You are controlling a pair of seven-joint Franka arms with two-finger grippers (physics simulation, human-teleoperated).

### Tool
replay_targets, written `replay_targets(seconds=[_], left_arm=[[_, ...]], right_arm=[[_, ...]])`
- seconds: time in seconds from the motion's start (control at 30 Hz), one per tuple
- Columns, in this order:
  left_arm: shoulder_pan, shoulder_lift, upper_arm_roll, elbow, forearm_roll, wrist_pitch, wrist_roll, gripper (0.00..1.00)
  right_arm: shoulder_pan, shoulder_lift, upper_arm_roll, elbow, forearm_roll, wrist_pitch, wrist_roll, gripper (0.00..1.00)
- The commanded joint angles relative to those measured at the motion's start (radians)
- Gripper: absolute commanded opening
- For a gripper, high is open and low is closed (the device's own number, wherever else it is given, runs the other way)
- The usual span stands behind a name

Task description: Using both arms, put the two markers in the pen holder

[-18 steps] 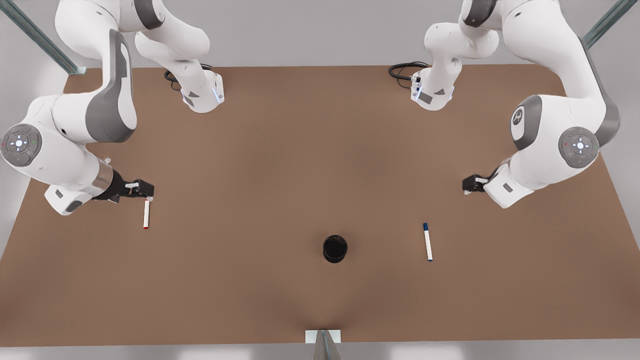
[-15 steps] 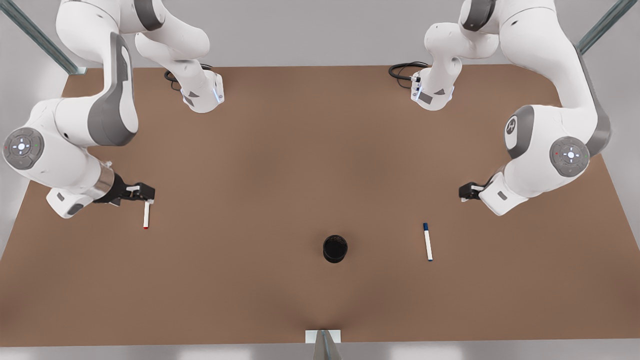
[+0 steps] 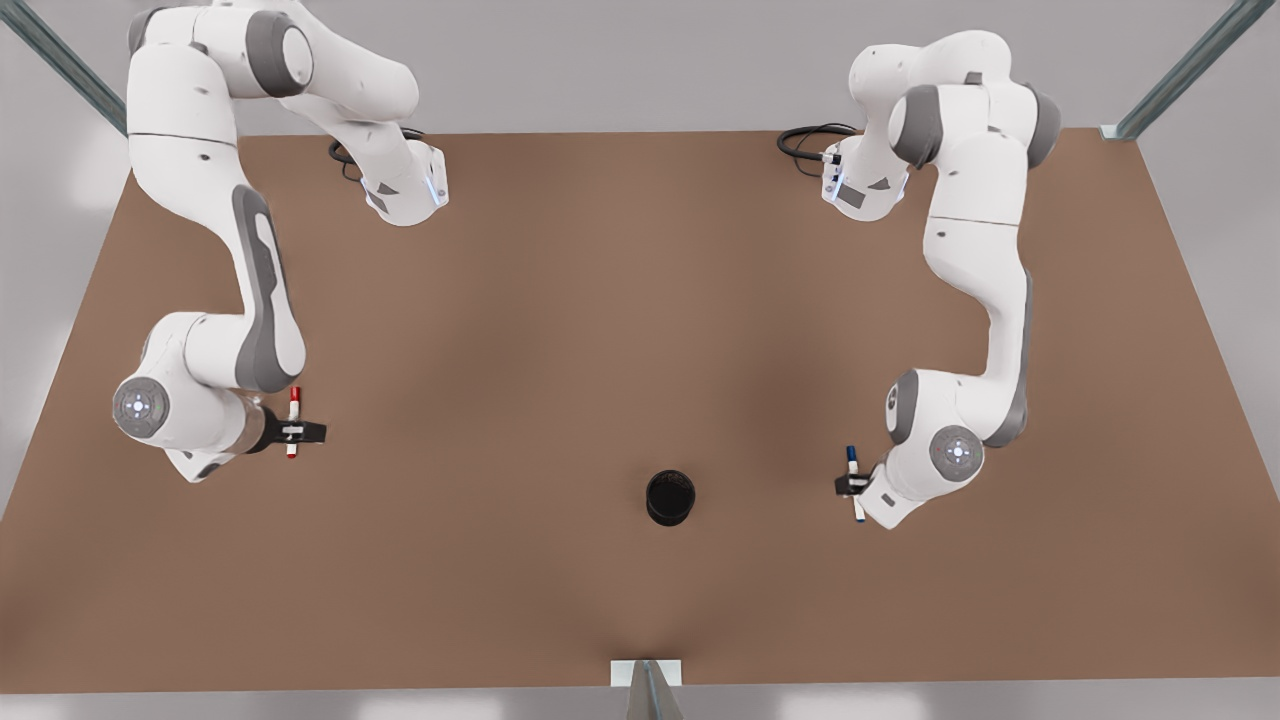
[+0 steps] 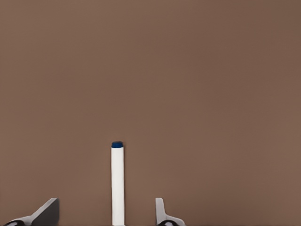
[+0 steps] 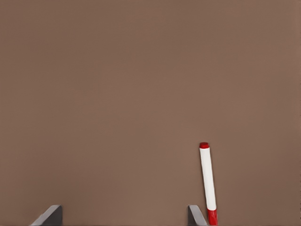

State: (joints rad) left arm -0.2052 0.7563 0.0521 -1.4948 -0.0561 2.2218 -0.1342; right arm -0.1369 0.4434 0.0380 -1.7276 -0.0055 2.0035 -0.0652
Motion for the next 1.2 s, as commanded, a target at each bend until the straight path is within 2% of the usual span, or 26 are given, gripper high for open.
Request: replay_targets(seconds=[0.0, 0.13, 0.2, 0.3, 0.37, 0.43, 0.5, 0.7, 0.77, 0.83, 0.87, 0.93, 1.1, 1.17], left_arm=[[0.003, 0.015, 0.0, -0.008, 0.001, 0.177, -0.154, 1.0], [0.006, 0.037, 0.0, -0.019, 0.001, 0.18, -0.147, 1.0], [0.007, 0.057, 0.0, -0.019, 0.001, 0.203, -0.147, 0.92], [0.006, 0.06, 0.002, -0.019, 0.002, 0.203, -0.145, 0.72], [0.007, 0.064, 0.0, -0.028, 0.002, 0.202, -0.145, 0.69], [0.006, 0.064, 0.002, -0.03, 0.002, 0.202, -0.142, 0.6], [0.006, 0.071, 0.002, -0.03, 0.006, 0.202, -0.137, 0.56], [0.004, 0.083, 0.002, -0.03, 0.007, 0.202, -0.12, 0.47], [0.004, 0.084, 0.002, -0.03, 0.007, 0.202, -0.12, 0.45], [0.004, 0.086, 0.002, -0.028, 0.007, 0.202, -0.12, 0.44], [0.004, 0.086, 0.002, -0.03, 0.007, 0.202, -0.12, 0.4], [0.004, 0.086, 0.002, -0.028, 0.007, 0.202, -0.12, 0.35], [0.006, 0.086, 0.002, -0.024, 0.009, 0.202, -0.119, 0.21], [0.004, 0.072, 0.003, -0.008, 0.009, 0.162, -0.124, 0.21]], right_arm=[[-0.04, 0.035, 0.0, -0.004, -0.004, 0.165, -0.202, 1.0], [-0.102, 0.104, 0.002, 0.002, -0.002, 0.231, -0.306, 1.0], [-0.11, 0.132, 0.002, 0.002, -0.002, 0.253, -0.326, 1.0], [-0.113, 0.156, 0.0, 0.002, -0.004, 0.279, -0.335, 1.0], [-0.121, 0.155, 0.002, -0.013, -0.004, 0.273, -0.375, 1.0], [-0.122, 0.147, 0.003, -0.044, -0.01, 0.281, -0.39, 1.0], [-0.122, 0.112, 0.003, -0.139, -0.039, 0.371, -0.389, 1.0], [-0.13, 0.139, 0.002, -0.152, -0.039, 0.389, -0.39, 0.99], [-0.133, 0.153, 0.003, -0.152, -0.039, 0.402, -0.389, 0.97], [-0.133, 0.155, 0.002, -0.159, -0.039, 0.405, -0.389, 0.88], [-0.135, 0.155, 0.002, -0.168, -0.039, 0.417, -0.389, 0.82], [-0.133, 0.158, 0.002, -0.168, -0.039, 0.419, -0.389, 0.75], [-0.139, 0.163, 0.003, -0.175, -0.039, 0.429, -0.389, 0.69], [-0.141, 0.156, 0.003, -0.187, -0.039, 0.429, -0.39, 0.66]])
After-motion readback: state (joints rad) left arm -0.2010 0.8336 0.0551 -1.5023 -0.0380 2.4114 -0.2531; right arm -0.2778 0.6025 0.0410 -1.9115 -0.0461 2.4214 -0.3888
